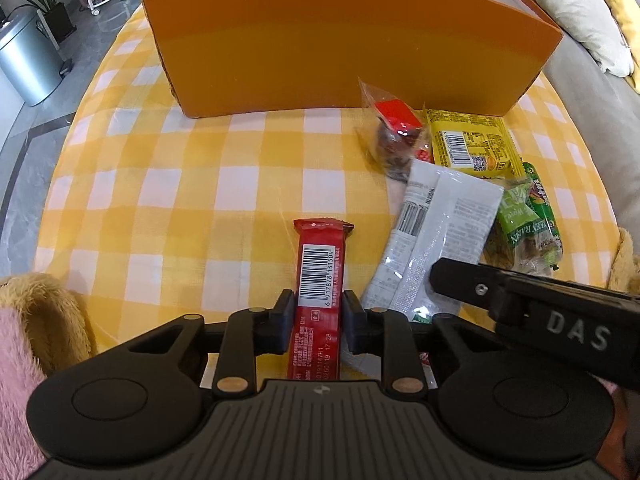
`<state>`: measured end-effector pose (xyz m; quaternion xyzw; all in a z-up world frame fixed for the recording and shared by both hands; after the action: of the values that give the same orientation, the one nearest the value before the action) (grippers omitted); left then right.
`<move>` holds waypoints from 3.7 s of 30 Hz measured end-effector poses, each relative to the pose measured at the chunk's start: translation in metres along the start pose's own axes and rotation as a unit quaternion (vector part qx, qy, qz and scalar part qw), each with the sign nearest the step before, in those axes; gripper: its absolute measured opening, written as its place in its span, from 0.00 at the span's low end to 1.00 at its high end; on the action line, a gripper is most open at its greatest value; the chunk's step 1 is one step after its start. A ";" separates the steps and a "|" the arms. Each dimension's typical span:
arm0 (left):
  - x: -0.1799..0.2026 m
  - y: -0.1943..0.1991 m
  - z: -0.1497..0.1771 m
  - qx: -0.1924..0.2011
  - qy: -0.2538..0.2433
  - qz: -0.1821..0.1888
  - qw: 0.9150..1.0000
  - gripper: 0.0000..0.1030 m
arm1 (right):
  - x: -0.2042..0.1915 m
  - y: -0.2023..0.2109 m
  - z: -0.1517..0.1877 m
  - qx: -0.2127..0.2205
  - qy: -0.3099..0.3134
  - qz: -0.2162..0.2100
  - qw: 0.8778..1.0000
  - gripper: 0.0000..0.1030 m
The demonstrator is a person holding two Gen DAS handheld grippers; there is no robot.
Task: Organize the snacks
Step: 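Grasp the red candy bar with the left tool while the right tool grasps the white bag, then lift both snacks and carry them over the orange box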
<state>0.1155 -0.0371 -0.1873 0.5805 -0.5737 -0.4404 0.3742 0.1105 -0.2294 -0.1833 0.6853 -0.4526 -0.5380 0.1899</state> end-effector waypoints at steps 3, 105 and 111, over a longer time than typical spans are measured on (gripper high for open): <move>0.001 0.000 0.001 0.003 -0.009 -0.001 1.000 0.26 | 0.007 -0.010 0.002 -0.015 -0.039 -0.018 0.999 0.23; 0.000 0.101 -0.191 0.155 -0.013 0.057 0.986 0.26 | -0.059 0.100 -0.199 0.149 0.179 0.029 0.972 0.05; 0.007 0.067 -0.209 0.126 -0.010 0.065 0.990 0.26 | -0.057 0.055 -0.225 0.109 0.172 0.025 0.979 0.05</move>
<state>0.2896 -0.0629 -0.0554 0.5803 -0.6649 -0.3446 0.3202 0.2919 -0.2622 -0.0316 0.7727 -0.4862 -0.3543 0.2024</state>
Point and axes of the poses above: each gripper's, at about its wrist camera, not at the fingertips, and y roughly against the way its jaws point, x to its right, z to its underside, the point moved 4 cm from there along -y, roughly the way its jaws point, and after that the axes turned 8 degrees about -z, right-handed, at the moved point
